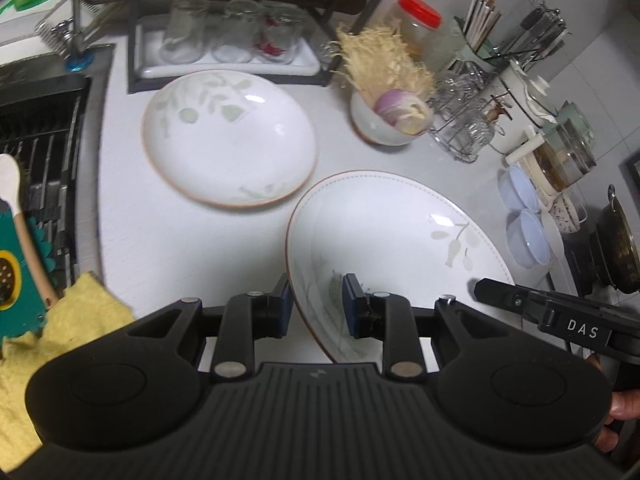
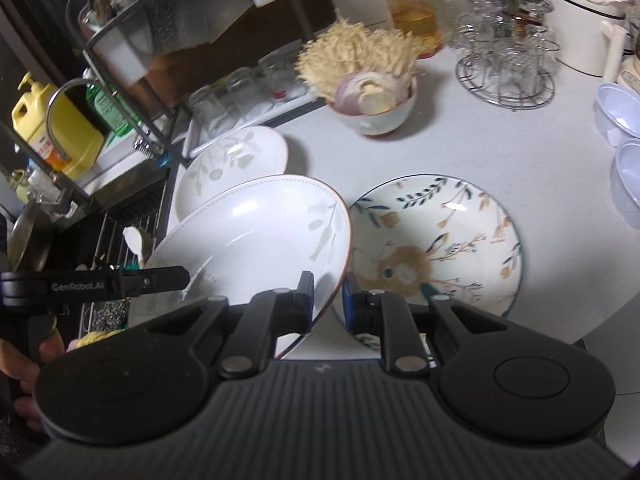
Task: Organize plates and bowls
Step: 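Lift the white plate and carry it over the bird-pattern plate, then lower the white plate onto the bird-pattern plate and open both grippers, then raise both grippers away from the stacked plates, then move both grippers to the white leaf plate by the glass rack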
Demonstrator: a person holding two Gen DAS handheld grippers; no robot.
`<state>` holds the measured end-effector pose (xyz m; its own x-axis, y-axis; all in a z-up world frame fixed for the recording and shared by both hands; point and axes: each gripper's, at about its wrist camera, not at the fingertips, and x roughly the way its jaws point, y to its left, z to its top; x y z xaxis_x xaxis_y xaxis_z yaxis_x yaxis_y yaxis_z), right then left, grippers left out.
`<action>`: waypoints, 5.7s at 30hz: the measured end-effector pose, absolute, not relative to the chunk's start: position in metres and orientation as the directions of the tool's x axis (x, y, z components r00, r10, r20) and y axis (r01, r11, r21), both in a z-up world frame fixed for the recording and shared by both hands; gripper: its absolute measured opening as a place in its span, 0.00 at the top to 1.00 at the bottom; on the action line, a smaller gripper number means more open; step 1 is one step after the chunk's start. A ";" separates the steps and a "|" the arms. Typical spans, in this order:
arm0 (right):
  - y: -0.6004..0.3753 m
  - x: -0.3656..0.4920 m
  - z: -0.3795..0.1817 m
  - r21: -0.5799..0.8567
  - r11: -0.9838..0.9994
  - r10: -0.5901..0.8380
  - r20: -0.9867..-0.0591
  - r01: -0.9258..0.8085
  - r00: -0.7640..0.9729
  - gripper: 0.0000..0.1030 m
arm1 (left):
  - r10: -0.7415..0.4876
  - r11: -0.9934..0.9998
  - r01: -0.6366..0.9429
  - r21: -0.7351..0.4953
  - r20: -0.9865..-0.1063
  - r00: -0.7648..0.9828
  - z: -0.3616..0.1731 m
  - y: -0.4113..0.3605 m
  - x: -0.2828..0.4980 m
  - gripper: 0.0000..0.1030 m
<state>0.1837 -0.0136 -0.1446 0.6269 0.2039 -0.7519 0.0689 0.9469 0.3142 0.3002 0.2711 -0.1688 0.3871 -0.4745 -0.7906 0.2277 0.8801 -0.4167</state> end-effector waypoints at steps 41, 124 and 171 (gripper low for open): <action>-0.146 0.229 -0.214 0.214 0.977 0.186 -0.818 -0.013 0.545 0.82 | -0.362 0.926 0.026 -0.376 -0.867 0.341 -0.237 0.117 0.303 0.70; -0.106 0.041 -0.072 0.284 0.927 0.366 -0.539 -0.245 0.759 0.80 | -0.235 0.959 0.041 -0.279 -0.713 0.660 -0.072 0.127 0.080 0.56; -0.088 0.132 -0.108 0.355 0.905 0.404 -0.550 -0.232 0.731 0.34 | -0.194 0.929 -0.127 -0.346 -0.751 0.631 -0.129 0.204 0.189 0.41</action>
<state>0.1319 -0.0876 -0.1083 0.7308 0.4035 -0.5505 -0.2322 0.9054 0.3554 0.1892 0.2044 -0.1287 0.6312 -0.1940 -0.7509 -0.1266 0.9295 -0.3465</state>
